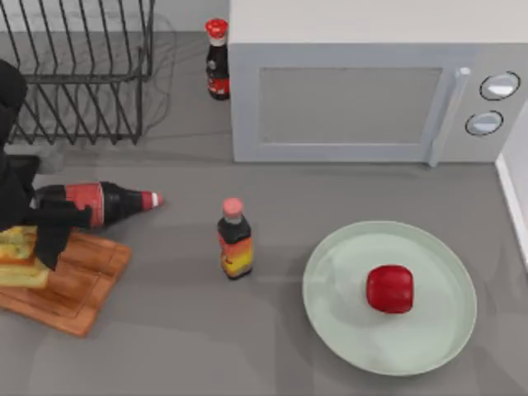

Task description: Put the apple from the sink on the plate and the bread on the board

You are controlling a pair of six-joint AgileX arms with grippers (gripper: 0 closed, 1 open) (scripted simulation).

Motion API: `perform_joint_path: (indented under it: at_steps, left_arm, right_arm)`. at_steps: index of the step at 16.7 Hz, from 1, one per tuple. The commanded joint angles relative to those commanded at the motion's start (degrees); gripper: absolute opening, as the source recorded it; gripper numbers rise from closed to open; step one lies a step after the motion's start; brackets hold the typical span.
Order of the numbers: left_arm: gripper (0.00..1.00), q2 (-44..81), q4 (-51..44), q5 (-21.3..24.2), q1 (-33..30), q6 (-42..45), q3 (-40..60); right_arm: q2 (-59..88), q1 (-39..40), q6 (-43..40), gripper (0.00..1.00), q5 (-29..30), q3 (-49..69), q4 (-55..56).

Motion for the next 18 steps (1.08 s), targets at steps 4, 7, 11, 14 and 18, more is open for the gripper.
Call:
perform_joint_path:
  at_steps: [4,7,11,14,18]
  left_arm:
    - [0.0,1.6,4.3,-0.4,0.8,-0.3,-1.0]
    - [0.0,2.8,7.4,-0.5,1.3,-0.6,-0.8]
    - [0.0,3.2,8.0,-0.5,1.4,-0.7,-0.8]
    - [0.15,3.2,8.0,-0.5,1.4,-0.7,-0.8]
    - [0.45,3.2,8.0,-0.5,1.4,-0.7,-0.8]
  right_arm:
    - [0.0,0.0,0.0,1.0,0.0,0.0,0.0]
    - [0.0,0.0,0.0,1.0,0.0,0.0,0.0]
    - [0.0,0.0,0.0,1.0,0.0,0.0,0.0]
    - [0.0,0.0,0.0,1.0,0.0,0.0,0.0]
    - [0.0,0.0,0.0,1.0,0.0,0.0,0.0]
